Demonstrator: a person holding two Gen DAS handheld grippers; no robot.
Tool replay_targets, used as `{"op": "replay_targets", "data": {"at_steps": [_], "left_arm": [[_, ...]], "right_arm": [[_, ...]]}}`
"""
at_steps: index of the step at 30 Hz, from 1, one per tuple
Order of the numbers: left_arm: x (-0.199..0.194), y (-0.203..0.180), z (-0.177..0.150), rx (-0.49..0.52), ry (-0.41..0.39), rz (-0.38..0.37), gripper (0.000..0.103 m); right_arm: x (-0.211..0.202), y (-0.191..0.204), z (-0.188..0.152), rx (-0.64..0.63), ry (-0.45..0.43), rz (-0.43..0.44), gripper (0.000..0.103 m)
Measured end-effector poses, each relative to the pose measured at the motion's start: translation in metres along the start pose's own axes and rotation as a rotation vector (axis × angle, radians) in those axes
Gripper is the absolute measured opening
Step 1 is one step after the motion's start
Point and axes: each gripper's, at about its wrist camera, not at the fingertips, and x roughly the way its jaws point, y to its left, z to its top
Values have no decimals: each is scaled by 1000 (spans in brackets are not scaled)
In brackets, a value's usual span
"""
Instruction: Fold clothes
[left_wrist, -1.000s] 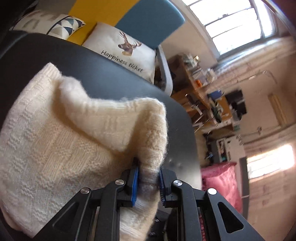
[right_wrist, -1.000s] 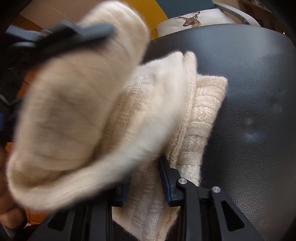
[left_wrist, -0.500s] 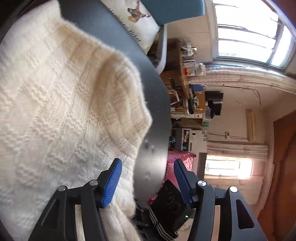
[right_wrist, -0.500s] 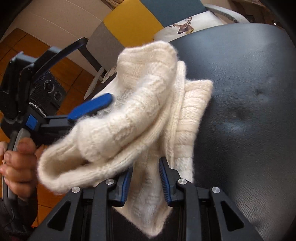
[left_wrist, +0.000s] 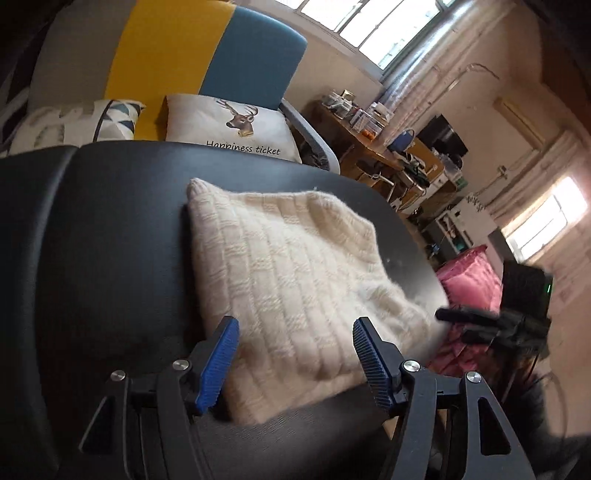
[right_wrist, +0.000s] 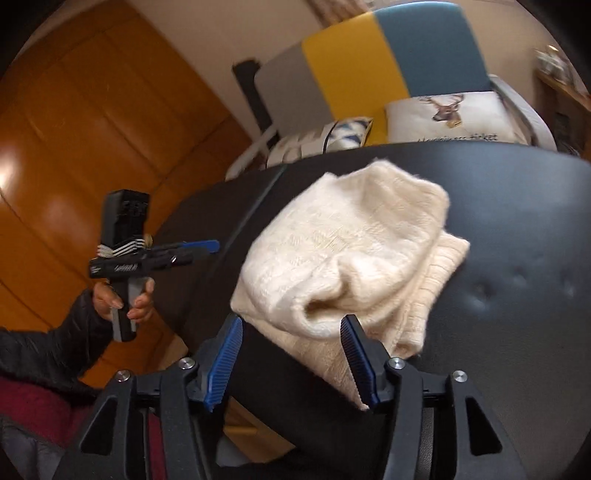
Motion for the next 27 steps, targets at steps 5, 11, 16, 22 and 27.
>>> {"op": "replay_targets", "data": {"at_steps": [5,11,16,22,27], "left_arm": [[11,-28,-51,308,29,111,65],[35,-36,-66,414,23,127,65],[59,-41,-69,527,73,179,59],[64,-40,-71,631,96,228,13],[59,-39,-83,763,122,231,12]], "right_arm": [[25,-12,-4,61,145,-7,56],[51,-2,-3,35,193,-58,19],[64,10,-13,-19,260,-148,6],[13,29,-24,-7,111,-46,5],[45,-14,-76,148,199,-82,5]]}}
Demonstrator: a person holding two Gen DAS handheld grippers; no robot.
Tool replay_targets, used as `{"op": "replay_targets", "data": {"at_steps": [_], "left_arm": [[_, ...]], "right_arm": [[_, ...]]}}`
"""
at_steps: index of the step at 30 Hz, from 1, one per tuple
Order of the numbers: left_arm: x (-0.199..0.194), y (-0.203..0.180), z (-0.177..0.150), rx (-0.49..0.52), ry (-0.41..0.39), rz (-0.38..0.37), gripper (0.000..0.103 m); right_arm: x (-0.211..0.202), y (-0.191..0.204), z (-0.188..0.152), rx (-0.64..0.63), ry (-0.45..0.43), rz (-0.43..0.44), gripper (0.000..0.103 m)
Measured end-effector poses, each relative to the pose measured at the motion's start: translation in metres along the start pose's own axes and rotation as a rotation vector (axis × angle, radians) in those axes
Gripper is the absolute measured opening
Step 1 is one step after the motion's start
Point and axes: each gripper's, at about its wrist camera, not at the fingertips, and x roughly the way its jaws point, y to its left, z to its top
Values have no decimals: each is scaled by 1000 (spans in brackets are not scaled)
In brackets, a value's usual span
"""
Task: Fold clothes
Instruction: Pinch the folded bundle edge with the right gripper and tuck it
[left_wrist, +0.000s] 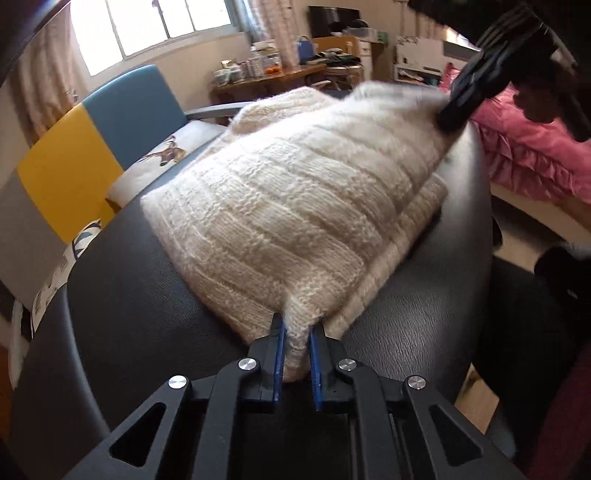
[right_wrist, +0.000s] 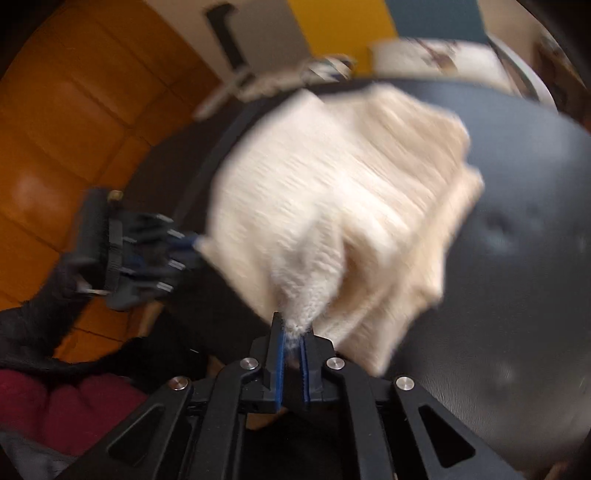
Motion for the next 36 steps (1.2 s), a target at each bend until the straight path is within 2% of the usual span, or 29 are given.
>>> {"op": "replay_targets", "data": {"at_steps": [2,6,8,10,12,13,15,16,17,21,25,28,30,36], "left_arm": [[4,-1,-1,25,15,-9,12],[5,6,7,20,31,-34,12],[-2,16,10,-39,21,-84,13],[-8,26,14,-95,15,-126,14],[-15,32,18,-140,10,-178,14],[-21,32,19,-158,-10,-207,14],[-30,35,22,-195,-45,-278,14],[-31,37,23,-212,-55,-287,14],[-33,39,24,-229,-65,-296,14],[-30,52,30,-343,-110,-307,14],[-18,62,40,-449,-146,-279,15],[-5,59,49,-476,-155,-290,17],[2,51,56,-455,-149,-293,18],[28,29,70,-387,-101,-305,23]], "right_arm": [[19,-17,-13,75,12,14,5],[6,-16,-24,95,-63,65,10],[-11,-14,-29,89,-84,81,26],[-30,-11,-34,76,-121,86,27],[-52,-10,-35,66,-199,81,28],[-57,-13,-30,87,-241,94,32],[-68,-19,-22,128,-324,121,51],[-74,-23,-17,148,-366,135,71],[-68,-26,-11,194,-390,153,86],[-41,-57,16,416,-478,199,87],[-26,-73,41,478,-506,217,85],[-15,-78,53,509,-445,232,79],[-8,-74,61,494,-408,177,75],[23,-57,70,409,-299,47,75]]}}
